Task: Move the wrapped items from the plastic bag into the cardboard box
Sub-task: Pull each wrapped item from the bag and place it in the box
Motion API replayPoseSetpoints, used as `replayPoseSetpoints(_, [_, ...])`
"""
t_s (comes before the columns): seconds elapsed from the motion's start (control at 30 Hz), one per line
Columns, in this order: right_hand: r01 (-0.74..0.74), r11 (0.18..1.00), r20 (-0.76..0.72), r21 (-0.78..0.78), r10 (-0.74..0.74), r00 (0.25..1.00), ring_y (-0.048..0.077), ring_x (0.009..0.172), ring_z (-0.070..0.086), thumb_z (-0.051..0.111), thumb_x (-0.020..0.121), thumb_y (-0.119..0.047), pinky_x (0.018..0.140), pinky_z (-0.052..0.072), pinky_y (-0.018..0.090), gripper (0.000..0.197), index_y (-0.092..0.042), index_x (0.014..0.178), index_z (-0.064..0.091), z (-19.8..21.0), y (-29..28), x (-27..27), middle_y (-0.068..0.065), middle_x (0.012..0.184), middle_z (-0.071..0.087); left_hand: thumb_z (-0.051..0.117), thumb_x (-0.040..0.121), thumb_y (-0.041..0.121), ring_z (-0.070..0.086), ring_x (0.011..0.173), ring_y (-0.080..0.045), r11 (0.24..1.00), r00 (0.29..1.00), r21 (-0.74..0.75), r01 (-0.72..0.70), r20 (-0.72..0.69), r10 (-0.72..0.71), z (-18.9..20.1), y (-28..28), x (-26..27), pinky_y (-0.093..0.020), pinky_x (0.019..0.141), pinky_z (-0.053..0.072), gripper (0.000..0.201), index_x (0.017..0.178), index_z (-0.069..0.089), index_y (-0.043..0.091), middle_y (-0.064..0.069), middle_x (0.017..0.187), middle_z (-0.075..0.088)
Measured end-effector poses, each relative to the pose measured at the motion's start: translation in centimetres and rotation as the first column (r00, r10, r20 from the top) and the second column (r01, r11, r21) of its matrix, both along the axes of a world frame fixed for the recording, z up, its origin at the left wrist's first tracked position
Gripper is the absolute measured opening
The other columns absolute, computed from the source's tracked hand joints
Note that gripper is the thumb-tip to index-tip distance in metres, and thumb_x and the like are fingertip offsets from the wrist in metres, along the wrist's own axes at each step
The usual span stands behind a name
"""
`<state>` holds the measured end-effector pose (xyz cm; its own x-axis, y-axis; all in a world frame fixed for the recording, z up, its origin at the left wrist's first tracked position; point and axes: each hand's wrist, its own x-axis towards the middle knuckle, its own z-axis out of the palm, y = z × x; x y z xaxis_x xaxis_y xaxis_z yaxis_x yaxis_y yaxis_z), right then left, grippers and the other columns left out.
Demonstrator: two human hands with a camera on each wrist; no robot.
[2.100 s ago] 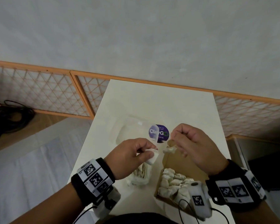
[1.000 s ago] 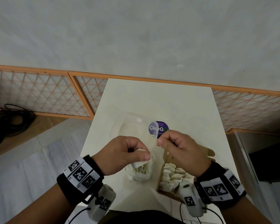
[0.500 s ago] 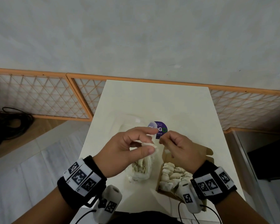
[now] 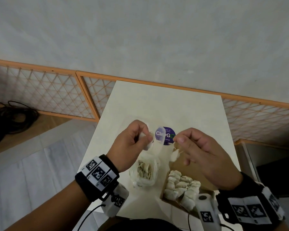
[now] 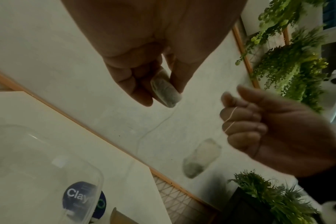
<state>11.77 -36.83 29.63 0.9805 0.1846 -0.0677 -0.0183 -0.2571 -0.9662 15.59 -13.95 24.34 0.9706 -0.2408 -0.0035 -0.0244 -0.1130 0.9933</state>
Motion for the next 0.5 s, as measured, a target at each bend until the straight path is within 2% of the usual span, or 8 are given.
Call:
replayPoseSetpoints(0.07, [-0.017, 1.0, 0.001, 0.024, 0.017, 1.0, 0.01, 0.053, 0.054, 0.057, 0.101, -0.032, 0.068, 0.054, 0.057, 0.029, -0.006, 0.104, 0.069, 1.7, 0.3, -0.3, -0.02, 0.064, 0.058, 0.061, 0.099, 0.014, 0.066, 0.077, -0.034, 0.998, 0.999, 0.053, 0.031, 0.011, -0.031, -0.2, -0.1, 0.3, -0.054, 0.08, 0.058, 0.013, 0.089, 0.063, 0.022, -0.016, 0.085, 0.069])
replayPoseSetpoints(0.13, [-0.031, 1.0, 0.021, 0.005, 0.031, 0.999, 0.012, 0.056, 0.059, 0.057, 0.101, -0.033, 0.071, 0.056, 0.055, 0.028, -0.008, 0.104, 0.07, 3.2, 0.6, -0.6, -0.025, 0.064, 0.061, 0.062, 0.097, 0.021, 0.067, 0.081, -0.035, 0.991, 0.998, 0.12, 0.059, 0.014, -0.061, -0.2, -0.6, 0.5, -0.056, 0.08, 0.057, 0.009, 0.09, 0.069, 0.023, -0.012, 0.088, 0.072])
replayPoseSetpoints(0.2, [-0.038, 0.999, 0.039, -0.008, 0.038, 0.999, 0.013, 0.06, 0.063, 0.057, 0.101, -0.034, 0.075, 0.057, 0.057, 0.027, -0.011, 0.104, 0.071, 4.2, 0.8, -0.7, -0.022, 0.064, 0.061, 0.063, 0.098, 0.017, 0.07, 0.085, -0.026, 0.985, 0.996, 0.153, 0.085, 0.02, -0.089, 0.0, -1.0, 0.3, -0.048, 0.085, 0.058, 0.014, 0.099, 0.074, 0.024, -0.003, 0.093, 0.076])
replayPoseSetpoints(0.27, [-0.05, 0.999, 0.049, 0.01, 0.05, 0.998, 0.014, 0.062, 0.064, 0.056, 0.1, -0.032, 0.075, 0.059, 0.057, 0.026, -0.011, 0.106, 0.07, 4.9, 0.9, -0.6, -0.019, 0.065, 0.061, 0.062, 0.096, 0.013, 0.071, 0.097, -0.019, 0.977, 0.986, 0.131, 0.165, -0.021, -0.164, 0.4, -1.2, -0.3, -0.04, 0.096, 0.055, 0.027, 0.115, 0.074, 0.029, 0.004, 0.107, 0.077])
replayPoseSetpoints(0.3, [-0.06, 0.998, 0.058, 0.021, 0.059, 0.997, 0.016, 0.064, 0.064, 0.055, 0.1, -0.032, 0.074, 0.061, 0.051, 0.026, -0.012, 0.106, 0.07, 5.1, 0.9, -0.5, -0.016, 0.065, 0.062, 0.06, 0.092, 0.017, 0.068, 0.104, -0.021, 0.966, 0.973, 0.121, 0.23, -0.046, -0.226, 0.6, -1.1, -0.6, -0.043, 0.103, 0.052, 0.038, 0.123, 0.071, 0.035, 0.005, 0.118, 0.075])
replayPoseSetpoints(0.37, [-0.071, 0.996, 0.066, 0.049, 0.068, 0.996, 0.024, 0.067, 0.065, 0.056, 0.099, -0.032, 0.071, 0.058, 0.035, 0.024, -0.014, 0.106, 0.071, 5.4, 1.1, -0.2, -0.008, 0.065, 0.06, 0.053, 0.084, 0.022, 0.062, 0.12, -0.029, 0.92, 0.926, 0.113, 0.376, -0.072, -0.37, 1.0, -0.8, -1.0, -0.056, 0.113, 0.044, 0.058, 0.137, 0.06, 0.045, -0.004, 0.135, 0.067])
replayPoseSetpoints(0.43, [-0.072, 0.994, 0.048, 0.084, 0.069, 0.996, 0.031, 0.069, 0.064, 0.056, 0.098, -0.031, 0.069, 0.055, 0.026, 0.025, -0.012, 0.105, 0.071, 5.4, 1.1, 0.2, -0.009, 0.067, 0.06, 0.049, 0.084, 0.011, 0.055, 0.134, -0.023, 0.878, 0.879, 0.065, 0.473, -0.092, -0.467, 1.4, -0.6, -1.3, -0.051, 0.114, 0.042, 0.064, 0.142, 0.057, 0.038, -0.007, 0.139, 0.063])
replayPoseSetpoints(0.5, [-0.086, 0.992, 0.044, 0.097, 0.082, 0.996, 0.029, 0.069, 0.063, 0.056, 0.098, -0.029, 0.072, 0.056, 0.028, 0.025, -0.01, 0.106, 0.07, 5.5, 1.1, 0.6, -0.01, 0.069, 0.06, 0.048, 0.095, -0.001, 0.056, 0.131, -0.015, 0.867, 0.865, 0.022, 0.498, -0.088, -0.495, 1.7, -0.8, -1.6, -0.036, 0.105, 0.045, 0.05, 0.137, 0.061, 0.024, 0.001, 0.131, 0.067])
